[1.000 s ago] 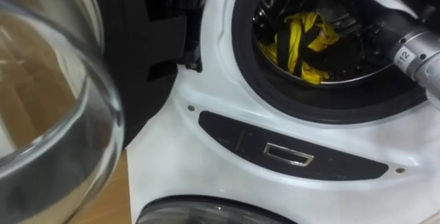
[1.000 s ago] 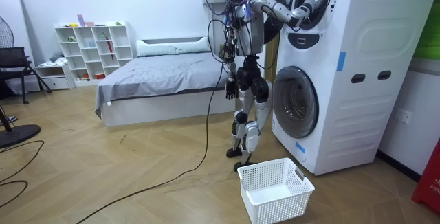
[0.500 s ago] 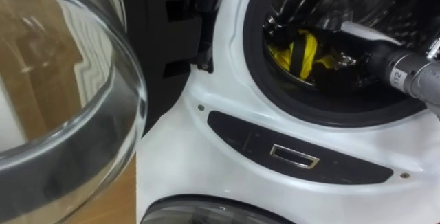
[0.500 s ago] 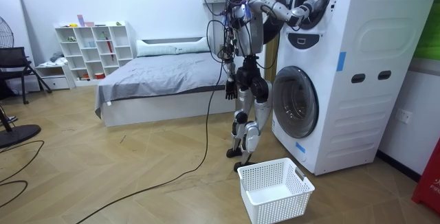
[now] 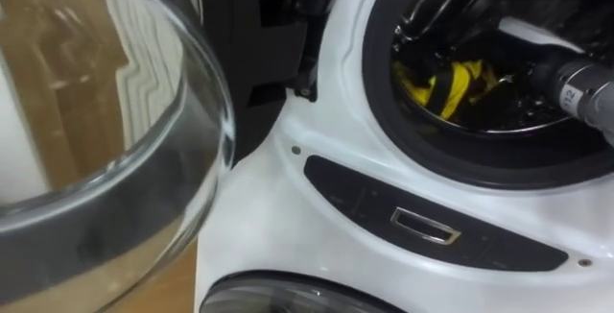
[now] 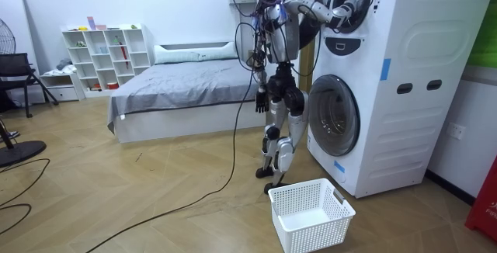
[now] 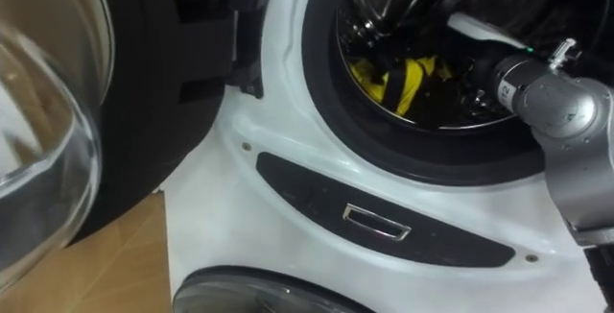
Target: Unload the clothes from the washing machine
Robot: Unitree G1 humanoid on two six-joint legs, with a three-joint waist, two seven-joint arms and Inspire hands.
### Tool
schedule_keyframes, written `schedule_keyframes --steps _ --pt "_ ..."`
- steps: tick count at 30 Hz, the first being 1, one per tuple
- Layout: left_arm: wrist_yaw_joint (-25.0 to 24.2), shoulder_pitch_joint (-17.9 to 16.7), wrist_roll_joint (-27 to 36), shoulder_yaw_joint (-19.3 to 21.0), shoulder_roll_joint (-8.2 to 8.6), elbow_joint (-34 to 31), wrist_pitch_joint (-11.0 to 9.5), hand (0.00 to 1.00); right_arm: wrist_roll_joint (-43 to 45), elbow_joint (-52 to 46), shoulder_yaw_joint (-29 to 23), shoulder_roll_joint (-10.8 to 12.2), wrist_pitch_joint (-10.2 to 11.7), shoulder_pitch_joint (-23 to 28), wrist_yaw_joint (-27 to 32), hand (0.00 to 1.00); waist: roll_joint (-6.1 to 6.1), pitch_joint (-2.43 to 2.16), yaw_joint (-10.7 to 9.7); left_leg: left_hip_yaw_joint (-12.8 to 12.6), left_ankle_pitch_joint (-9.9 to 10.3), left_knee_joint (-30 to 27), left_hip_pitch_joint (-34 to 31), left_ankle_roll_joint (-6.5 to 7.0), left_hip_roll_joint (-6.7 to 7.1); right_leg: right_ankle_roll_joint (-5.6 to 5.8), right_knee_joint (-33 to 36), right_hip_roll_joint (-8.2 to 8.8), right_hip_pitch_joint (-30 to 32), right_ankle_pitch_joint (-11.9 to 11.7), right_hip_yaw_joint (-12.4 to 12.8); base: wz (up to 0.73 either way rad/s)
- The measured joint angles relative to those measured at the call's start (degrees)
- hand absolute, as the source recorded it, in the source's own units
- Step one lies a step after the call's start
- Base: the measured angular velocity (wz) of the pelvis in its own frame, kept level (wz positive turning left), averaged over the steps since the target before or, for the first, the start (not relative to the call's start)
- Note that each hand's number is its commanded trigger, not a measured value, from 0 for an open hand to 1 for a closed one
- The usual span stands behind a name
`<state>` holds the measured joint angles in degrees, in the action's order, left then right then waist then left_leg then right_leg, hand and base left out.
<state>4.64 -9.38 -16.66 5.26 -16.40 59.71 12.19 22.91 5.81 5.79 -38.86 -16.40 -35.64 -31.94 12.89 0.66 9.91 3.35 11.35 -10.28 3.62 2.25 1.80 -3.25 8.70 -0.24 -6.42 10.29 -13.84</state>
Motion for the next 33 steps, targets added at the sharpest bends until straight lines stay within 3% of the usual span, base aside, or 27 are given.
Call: schedule_keyframes --steps 11,17,20,23,27,28,32,33 --pt "0.18 0.78 0.32 -1.08 -0.22 0.0 -0.62 0.0 -0.22 -1.08 1.23 -0.02 0.16 -0.15 2.1 1.0 -0.06 -0.04 0.04 -0.95 0.0 0.54 0.1 0.01 -0.13 0.0 0.04 -0.19 0.51 0.0 2.47 -0.05" --pt "2.78 -0.42 0.97 -0.95 -0.07 -0.03 -1.39 0.0 1.37 -12.44 -0.31 -0.38 0.09 5.7 4.96 1.0 -0.64 -0.18 -1.21 -1.95 -0.02 0.66 -0.02 0.03 -0.12 0.0 0.01 -0.2 0.98 0.0 3.13 -0.06" --pt "3.79 -1.51 1.39 -0.87 0.19 -0.01 -2.65 0.0 1.85 -18.38 -0.57 -0.38 0.19 7.53 5.59 1.0 -1.36 -0.33 -1.92 -3.12 -0.02 0.63 -0.01 0.04 -0.14 0.0 0.03 -0.3 1.36 0.0 5.65 -0.18" --pt "3.75 -2.37 1.48 -0.86 0.33 0.12 -3.32 0.0 1.7 -24.89 -0.97 -0.4 0.52 8.86 6.02 1.0 -2.44 -0.51 -4.19 -3.44 -0.02 0.65 0.09 0.04 -0.17 0.0 0.05 -0.24 1.51 0.0 6.58 -0.12" --pt "3.8 -2.94 1.42 0.78 1.64 2.05 -4.85 0.0 -4.57 -31.96 -5.54 -0.4 3.65 12.59 7.2 1.0 -3.83 -0.77 -6.28 -4.69 -0.03 0.99 1.11 0.03 -0.23 0.0 0.2 -0.2 1.27 0.0 8.42 -0.2" --pt "3.88 -3.4 1.43 1.57 1.94 2.29 -5.3 0.0 -5.9 -35.29 -7.09 -0.39 4.28 15.52 7.93 1.0 -3.9 -1.02 -6.7 -4.73 -0.03 0.99 1.28 0.02 -0.26 0.0 0.25 -0.26 1.2 0.0 9.09 -0.17" --pt "4.58 -4.17 1.43 2.73 2.56 3.68 -6.77 0.0 -9.6 -41.12 -10.53 -0.39 7.7 21.09 9.09 1.0 -3.85 -1.05 -9.46 -4.97 -0.03 1.08 2.11 0.02 -0.54 0.0 0.5 -0.49 0.42 0.0 9.57 0.05" --pt "5.15 -4.23 1.48 3.11 2.56 4.27 -6.94 0.0 -11.23 -41.6 -11.43 -0.39 8.76 22.71 9.62 1.0 -3.84 -0.97 -9.62 -5.33 -0.03 1.24 2.7 0.02 -1.0 0.02 1.34 -0.92 0.75 -0.02 10.78 -0.04"
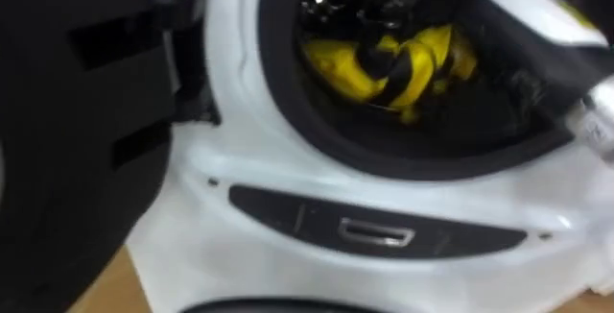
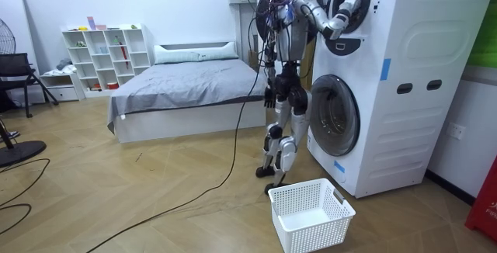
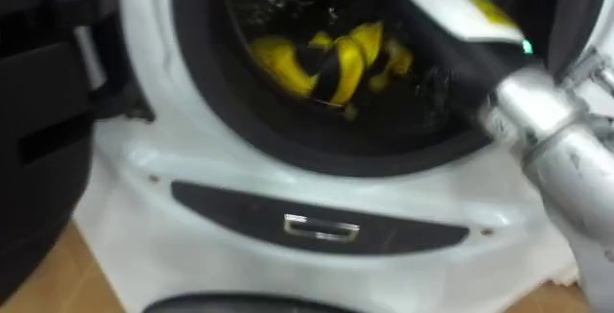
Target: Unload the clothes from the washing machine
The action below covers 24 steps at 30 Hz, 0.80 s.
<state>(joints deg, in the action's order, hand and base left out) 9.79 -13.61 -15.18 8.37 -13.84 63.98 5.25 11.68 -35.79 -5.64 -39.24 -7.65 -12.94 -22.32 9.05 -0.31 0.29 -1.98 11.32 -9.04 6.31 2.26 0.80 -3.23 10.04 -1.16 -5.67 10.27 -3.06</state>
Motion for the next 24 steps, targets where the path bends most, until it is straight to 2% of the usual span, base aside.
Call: schedule_keyframes --steps 2,4,5,6,7,8,9,10,12,13,17,19,21,24 --pt "0.77 -0.67 -0.2 1.11 0.22 0.17 -0.45 0.0 -2.7 -0.91 -1.74 0.1 1.33 2.7 0.79 1.0 0.11 -0.06 0.17 -1.23 0.0 0.35 0.72 -0.01 -0.45 0.12 0.72 -0.42 0.09 -0.08 1.5 -0.08" --pt "0.96 -0.96 -0.54 2.13 0.91 0.16 -0.73 0.0 -4.06 -2.07 -3.63 0.74 3.11 5.32 2.02 1.0 -0.11 0.09 0.29 -1.09 0.0 0.82 1.44 -0.01 -0.93 0.24 2.0 -0.82 0.29 -0.2 1.43 -0.03" --pt "1.0 -1.16 -0.67 2.66 1.3 0.18 -0.75 0.0 -4.61 -2.47 -4.34 1.56 4.26 6.54 3.23 1.0 -0.81 0.34 0.35 0.25 -0.05 0.99 2.07 -0.05 -1.94 1.05 5.62 -1.75 2.42 0.66 1.24 -0.18" --pt "1.05 -1.4 -0.67 3.05 1.25 0.12 -1.33 0.0 -4.66 -3.06 -4.83 2.46 5.48 7.84 4.72 1.0 -0.94 0.27 0.8 2.39 -0.04 0.95 2.11 -0.07 -2.53 0.83 2.48 -2.96 4.93 0.48 1.61 -0.35" --pt "1.12 -1.62 -0.69 4.09 1.33 0.18 -1.91 0.0 -4.69 -3.72 -4.82 2.95 6.78 8.19 5.51 1.0 -0.72 0.18 1.22 2.07 0.59 0.65 1.97 -1.04 -2.65 0.43 -3.6 -2.57 7.99 -5.32 1.73 -0.28" --pt "1.26 -1.6 -0.71 4.49 1.62 0.49 -2.01 0.0 -4.72 -3.93 -4.86 2.97 7.45 8.82 6.12 1.0 -1.19 0.43 0.97 1.87 1.43 0.61 2.35 -2.15 -3.0 -0.38 -3.09 -2.46 9.21 -8.09 0.4 0.31" --pt "1.55 -1.77 -0.68 4.92 2.14 0.4 -2.06 0.0 -4.79 -4.45 -5.06 3.4 8.21 11.09 7.54 1.0 -2.12 -0.1 -0.98 1.64 1.81 0.76 2.82 -2.95 -4.13 -0.43 -1.44 -2.83 8.43 -8.32 0.0 0.94" --pt "1.83 -1.75 -0.67 4.93 2.45 0.04 -2.39 0.0 -5.38 -4.49 -6.12 3.59 8.86 12.81 8.55 1.0 -2.68 0.02 -1.96 -0.3 1.78 0.86 3.36 -2.92 -4.26 -0.25 -1.4 -3.12 7.78 -8.19 1.47 1.02" --pt "2.81 -1.73 -0.73 4.97 2.51 -0.08 -3.25 0.0 -6.65 -5.0 -8.77 4.25 9.68 15.46 9.15 1.0 -2.7 -0.03 -1.24 -3.01 1.77 0.9 3.47 -2.89 -4.37 0.39 -1.29 -3.65 7.6 -7.68 3.34 0.35" --pt "3.61 -1.92 -0.72 5.14 2.51 0.07 -3.11 0.0 -7.3 -5.1 -9.2 4.64 10.36 15.94 9.56 1.0 -2.61 -0.04 -0.98 -3.61 1.78 0.91 3.3 -2.89 -4.39 0.39 -1.33 -3.7 7.81 -7.69 3.21 -0.08" --pt "4.75 -2.73 -0.71 6.21 2.5 0.17 -3.17 0.0 -7.31 -5.07 -9.58 4.69 11.34 16.72 10.63 1.0 -2.17 -0.17 -1.35 -4.42 2.0 0.96 2.9 -2.78 -4.25 0.38 -1.29 -3.47 8.23 -7.69 3.04 -0.04" --pt "4.72 -2.53 -0.72 6.31 2.7 0.14 -3.34 0.0 -6.76 -4.92 -10.69 4.85 11.45 17.82 11.23 1.0 -2.14 -0.18 -1.37 -6.05 2.07 1.37 2.92 -2.69 -4.27 0.38 -1.29 -3.51 8.33 -7.69 3.94 0.1" --pt "4.48 -2.13 -0.73 7.34 2.83 0.13 -3.35 0.0 -7.35 -4.64 -11.81 4.86 11.94 18.83 11.23 1.0 -2.07 -0.17 -1.38 -6.57 2.14 1.45 2.88 -2.59 -4.27 0.38 -1.21 -3.51 8.44 -7.69 4.66 0.07" --pt "4.15 -1.99 -0.73 7.78 2.73 0.06 -3.84 0.0 -8.37 -4.31 -12.21 5.09 11.97 18.94 11.23 1.0 -2.04 -0.17 -1.37 -7.82 2.14 1.45 2.88 -2.58 -4.19 0.38 -1.0 -3.35 8.58 -7.69 4.71 0.0"
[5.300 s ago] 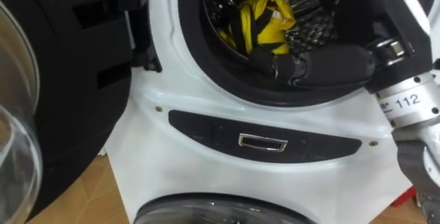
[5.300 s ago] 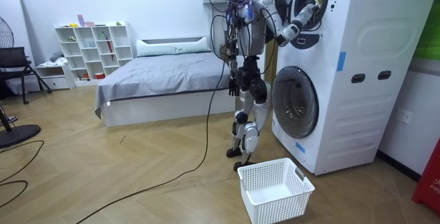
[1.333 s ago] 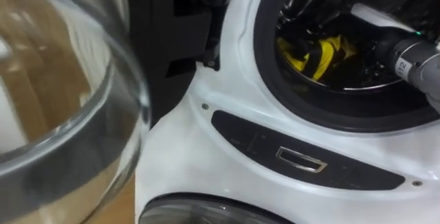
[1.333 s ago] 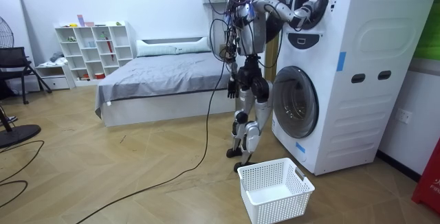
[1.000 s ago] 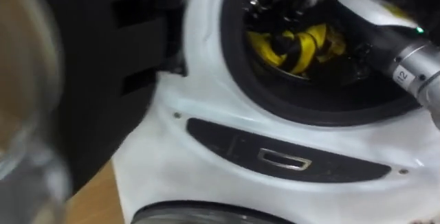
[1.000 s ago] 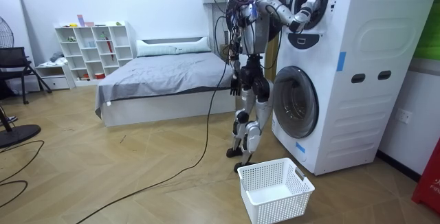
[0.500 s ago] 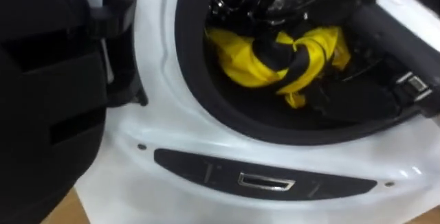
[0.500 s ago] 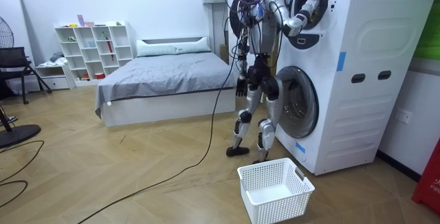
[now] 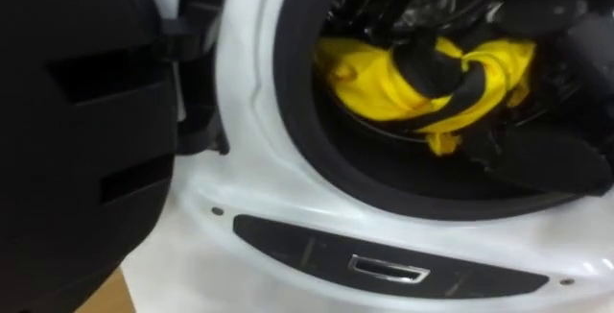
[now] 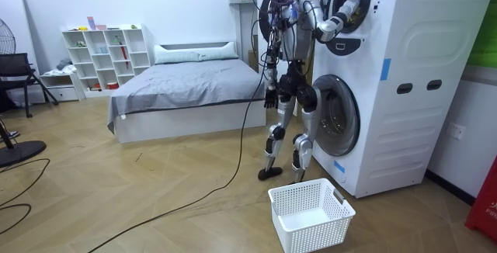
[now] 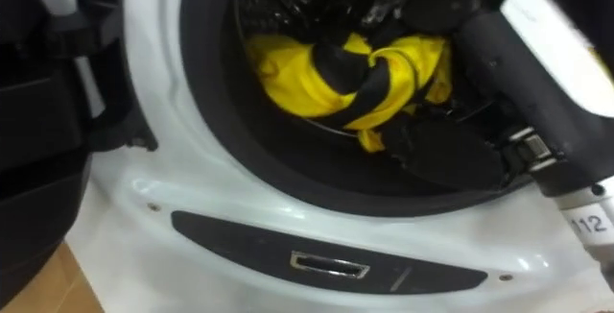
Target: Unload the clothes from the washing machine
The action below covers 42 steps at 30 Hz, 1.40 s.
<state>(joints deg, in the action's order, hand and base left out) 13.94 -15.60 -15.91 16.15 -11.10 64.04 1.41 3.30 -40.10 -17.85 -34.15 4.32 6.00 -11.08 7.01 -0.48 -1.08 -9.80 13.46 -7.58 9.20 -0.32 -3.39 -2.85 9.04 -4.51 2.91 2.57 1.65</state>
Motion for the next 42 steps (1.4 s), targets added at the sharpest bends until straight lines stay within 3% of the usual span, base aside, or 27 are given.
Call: schedule_keyframes --steps 5,11,15,22,25,31,35,37,42 --pt "-1.07 0.2 0.06 0.59 -0.08 0.03 -0.11 0.0 -1.28 0.2 -0.83 0.57 -0.01 0.55 0.0 1.0 0.04 0.02 -0.01 -1.93 0.09 0.0 -0.04 0.15 -0.04 0.12 0.79 0.06 0.45 0.07 0.59 0.01" --pt "-1.13 0.49 0.02 0.56 -0.08 0.63 0.01 0.0 -4.02 1.03 -1.39 1.01 -0.07 0.76 0.0 1.0 0.01 0.04 0.01 -5.8 0.22 0.0 0.21 0.34 -0.12 0.25 0.78 -0.18 0.48 -0.01 4.25 0.0" --pt "-1.19 0.65 -0.49 0.63 -0.39 0.89 0.76 0.0 -5.94 1.32 -1.96 1.24 -0.19 1.05 0.0 1.0 -0.22 0.14 0.06 -7.44 1.55 0.0 0.32 0.77 -0.84 0.49 0.92 -1.23 0.82 -0.09 7.15 -0.02" --pt "-1.2 0.99 -0.48 1.12 -1.74 1.65 0.31 0.0 -24.21 0.35 -3.3 1.06 -0.68 2.28 -0.96 1.0 -0.28 0.17 -0.1 -10.27 2.06 -0.08 0.64 0.98 -1.01 0.94 1.67 -1.94 1.34 -0.38 11.23 -0.13" --pt "-1.25 0.97 -0.5 2.98 -1.72 1.93 -0.51 0.0 -31.35 -1.25 -6.33 0.45 -1.99 4.74 -3.3 1.0 -0.54 0.25 -0.3 -11.96 2.54 -0.1 0.88 0.97 -1.2 1.27 1.67 -2.18 1.44 -0.6 11.43 -0.14" --pt "-1.24 0.81 -0.49 2.94 -1.64 2.88 -0.7 0.0 -43.97 -1.15 -7.08 0.3 -4.06 4.93 -6.22 1.0 -1.4 0.22 -1.52 -15.34 3.09 -0.42 1.51 1.05 -1.16 1.98 1.71 -2.4 1.51 -1.1 12.37 -0.26" --pt "-1.23 0.09 -0.52 3.04 -1.47 2.88 -0.95 0.0 -46.97 1.84 -14.74 0.65 -5.01 6.21 -6.41 1.0 -2.11 0.15 -2.42 -20.16 4.32 -2.06 1.39 1.0 -1.52 2.44 1.93 -2.63 2.14 -1.42 12.26 -0.61" --pt "-1.23 -1.12 -0.49 3.53 -1.6 2.88 -1.1 0.0 -46.71 6.25 -18.0 1.19 -5.02 6.89 -3.94 1.0 -2.38 0.17 -5.05 -22.94 4.61 -2.49 1.58 0.83 -1.83 1.87 2.23 -2.46 2.33 -2.03 9.32 -0.64" --pt "-1.23 -1.86 -0.53 3.77 -1.77 2.84 -1.8 0.0 -46.7 10.13 -19.07 2.2 -5.0 7.02 0.73 1.0 -2.07 0.2 -9.24 -28.31 4.74 -2.76 1.6 0.28 -1.87 0.87 4.55 -3.02 5.71 -2.64 7.84 -0.62"
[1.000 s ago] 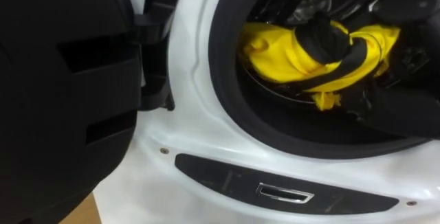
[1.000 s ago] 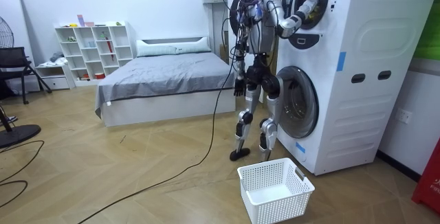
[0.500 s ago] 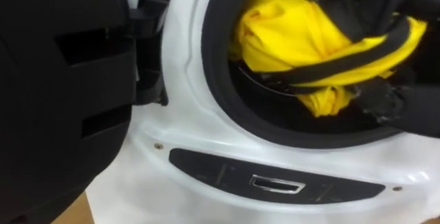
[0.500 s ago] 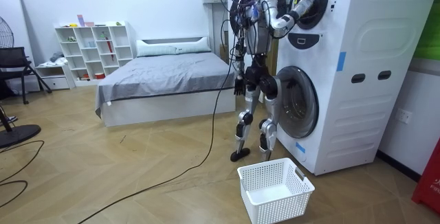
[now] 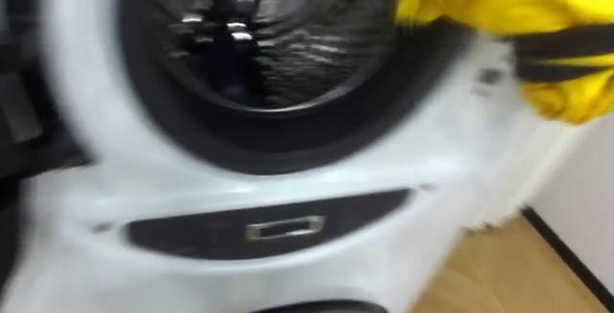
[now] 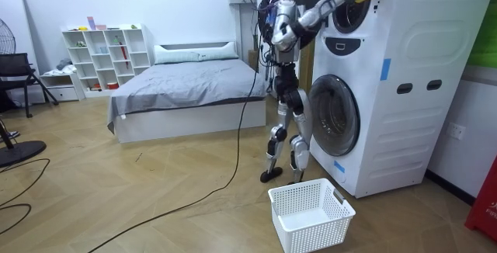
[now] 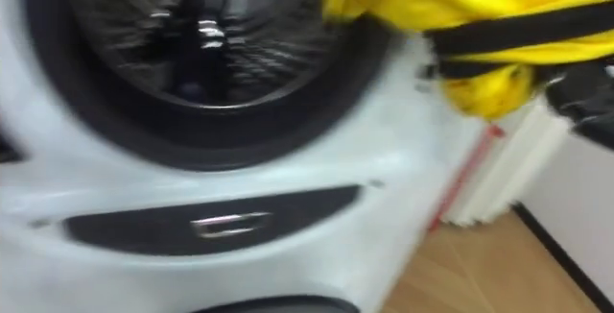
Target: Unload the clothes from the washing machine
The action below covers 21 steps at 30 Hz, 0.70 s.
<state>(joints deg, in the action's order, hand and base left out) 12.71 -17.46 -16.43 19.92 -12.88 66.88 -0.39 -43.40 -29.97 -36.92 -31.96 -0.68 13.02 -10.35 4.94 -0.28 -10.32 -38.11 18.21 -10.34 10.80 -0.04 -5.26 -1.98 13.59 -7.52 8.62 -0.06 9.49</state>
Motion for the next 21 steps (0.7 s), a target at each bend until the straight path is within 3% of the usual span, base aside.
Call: schedule_keyframes --steps 3,7,10,14,18,19,21 --pt "0.02 0.08 0.02 0.05 -0.04 -0.54 -1.53 0.0 0.28 0.47 -0.2 0.26 0.0 0.1 3.63 1.0 0.93 0.01 -2.36 -0.6 -0.34 -0.15 -0.11 -0.82 0.04 -0.39 0.17 -1.16 0.81 0.65 2.21 -0.38" --pt "-0.01 -0.03 0.01 -0.01 -0.03 -0.69 -1.76 0.0 2.38 0.77 -0.2 0.26 0.0 0.14 5.99 1.0 2.41 -0.09 -2.6 -0.84 -0.27 -0.43 -0.1 -1.75 -0.27 -2.09 -0.1 -3.03 1.02 -0.59 4.41 -0.36" --pt "0.0 -0.03 0.04 -1.89 -0.06 -1.26 -1.58 0.0 2.81 2.75 -0.21 0.26 0.05 0.41 6.73 1.0 2.9 -0.34 -3.41 -1.31 -0.19 -0.49 -0.16 -2.37 -0.76 -2.52 -1.25 -3.96 0.63 -1.38 5.54 -0.12" --pt "0.26 0.1 0.1 -2.56 0.08 -1.76 -1.12 0.0 5.73 4.29 -0.17 1.23 -0.1 4.41 7.07 1.0 2.56 -0.31 -3.12 -1.21 0.34 -0.92 -0.07 -2.87 -1.29 -2.86 -2.11 -5.1 0.63 -2.16 6.2 -0.31" --pt "0.28 1.99 0.5 -6.13 -0.72 -1.85 0.46 0.0 7.0 6.04 0.56 6.1 -1.48 6.81 7.02 1.0 1.65 0.14 -3.87 -1.58 0.41 -0.04 0.0 -2.97 -1.11 -2.86 -2.03 -6.0 1.16 -2.16 7.65 -0.25" --pt "0.18 2.69 1.07 -6.88 -0.78 -1.38 1.9 0.0 7.72 7.12 1.87 6.69 -1.55 6.89 7.0 1.0 1.2 0.15 -4.04 -2.3 0.54 0.24 0.02 -3.09 -1.09 -2.85 -2.0 -6.24 1.41 -2.16 8.01 -0.24" --pt "0.17 2.7 1.1 -8.0 -0.76 -0.9 2.37 0.0 9.12 8.37 3.32 7.52 -1.93 7.51 6.41 1.0 0.52 0.48 -4.25 -2.43 0.55 0.75 0.22 -3.1 -1.1 -2.85 -1.98 -6.57 1.52 -2.17 8.55 -0.2"
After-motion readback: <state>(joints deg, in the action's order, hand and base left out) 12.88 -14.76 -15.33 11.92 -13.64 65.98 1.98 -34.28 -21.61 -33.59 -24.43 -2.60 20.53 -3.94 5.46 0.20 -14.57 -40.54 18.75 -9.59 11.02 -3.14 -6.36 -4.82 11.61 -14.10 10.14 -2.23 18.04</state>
